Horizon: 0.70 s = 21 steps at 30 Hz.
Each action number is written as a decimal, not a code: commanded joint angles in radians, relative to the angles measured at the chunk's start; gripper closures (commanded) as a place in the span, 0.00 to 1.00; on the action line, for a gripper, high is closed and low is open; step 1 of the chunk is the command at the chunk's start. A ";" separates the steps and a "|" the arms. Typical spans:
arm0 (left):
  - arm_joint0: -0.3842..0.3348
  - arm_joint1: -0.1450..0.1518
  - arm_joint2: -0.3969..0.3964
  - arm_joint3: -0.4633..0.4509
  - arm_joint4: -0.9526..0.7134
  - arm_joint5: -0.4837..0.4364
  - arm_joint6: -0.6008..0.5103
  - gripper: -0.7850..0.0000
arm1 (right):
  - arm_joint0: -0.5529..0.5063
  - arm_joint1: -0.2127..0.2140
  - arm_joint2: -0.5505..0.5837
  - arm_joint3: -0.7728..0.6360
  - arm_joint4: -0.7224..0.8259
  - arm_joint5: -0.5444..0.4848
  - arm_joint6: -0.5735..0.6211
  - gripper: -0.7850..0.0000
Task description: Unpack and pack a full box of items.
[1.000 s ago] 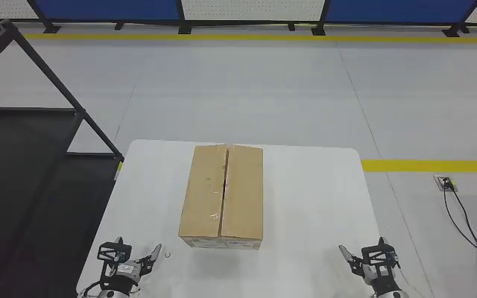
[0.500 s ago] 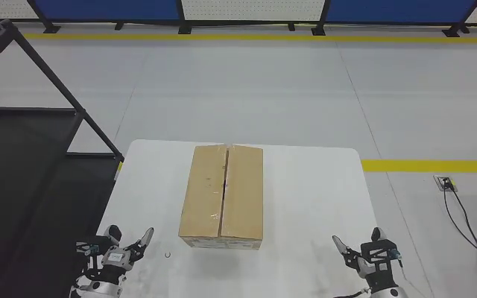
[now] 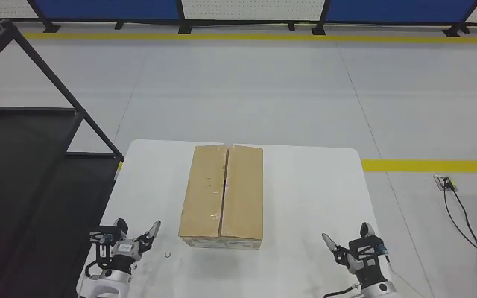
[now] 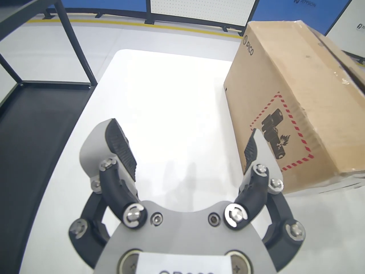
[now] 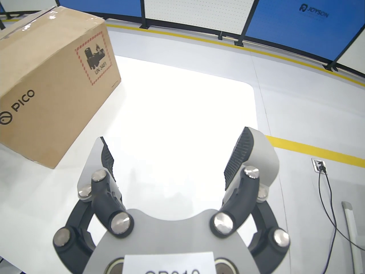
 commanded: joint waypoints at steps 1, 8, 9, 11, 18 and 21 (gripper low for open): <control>-0.028 -0.003 0.027 0.029 0.024 -0.002 0.004 0.00 | 0.014 -0.002 -0.018 0.013 -0.013 -0.010 -0.014 0.00; -0.064 -0.011 0.093 0.067 0.055 -0.035 0.005 0.00 | 0.028 -0.004 -0.056 0.041 -0.105 -0.028 -0.101 0.00; -0.066 -0.011 0.099 0.068 0.060 -0.040 0.005 0.00 | 0.027 -0.005 -0.059 0.041 -0.115 -0.028 -0.117 0.00; -0.067 -0.012 0.111 0.069 0.073 -0.056 0.013 0.00 | 0.021 -0.005 -0.061 0.043 -0.127 -0.031 -0.144 0.00; -0.058 -0.014 0.132 0.059 0.102 -0.086 0.028 0.00 | 0.015 -0.007 -0.054 0.047 -0.128 -0.036 -0.170 0.00; -0.054 -0.015 0.139 0.048 0.106 -0.103 0.024 0.00 | 0.013 -0.007 -0.050 0.048 -0.131 -0.045 -0.179 0.00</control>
